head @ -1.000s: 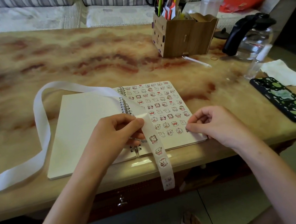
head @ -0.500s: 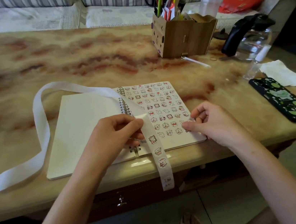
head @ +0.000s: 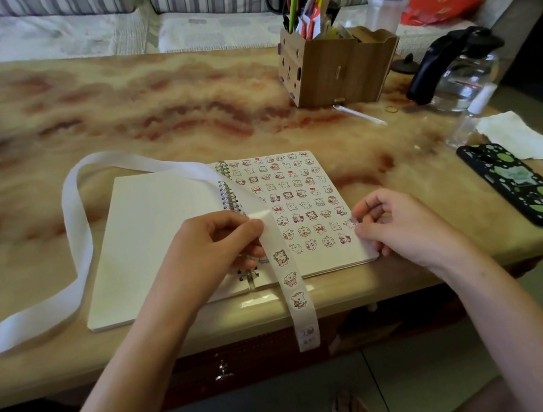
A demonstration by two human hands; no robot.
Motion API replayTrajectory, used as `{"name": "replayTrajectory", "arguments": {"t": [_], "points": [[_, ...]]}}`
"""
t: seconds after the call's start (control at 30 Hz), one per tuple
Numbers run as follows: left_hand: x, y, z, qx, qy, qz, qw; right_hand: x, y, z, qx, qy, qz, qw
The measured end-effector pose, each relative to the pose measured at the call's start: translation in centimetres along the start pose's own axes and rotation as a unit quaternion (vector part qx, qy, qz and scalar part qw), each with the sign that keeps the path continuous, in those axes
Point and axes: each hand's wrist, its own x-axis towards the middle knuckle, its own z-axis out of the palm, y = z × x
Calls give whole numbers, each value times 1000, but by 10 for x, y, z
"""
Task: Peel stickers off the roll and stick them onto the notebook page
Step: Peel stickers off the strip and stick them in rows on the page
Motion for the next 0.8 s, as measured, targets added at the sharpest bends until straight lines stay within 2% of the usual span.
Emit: {"name": "replayTrajectory", "arguments": {"t": [0.2,0.3,0.47,0.63,0.8], "points": [[-1,1,1,-11,8,25,1000,-10,-12,4,30,81,-90,992],[-2,2,2,-17,11,40,999,-23,-28,17,71,43,-145,986],[-2,2,2,-27,31,62,997,-37,-40,44,118,-64,-179,975],[-3,3,1,-26,41,71,996,-36,-39,50,152,-62,-174,971],[-4,5,3,-40,-6,46,998,-37,-40,49,179,-48,-171,968]]}}
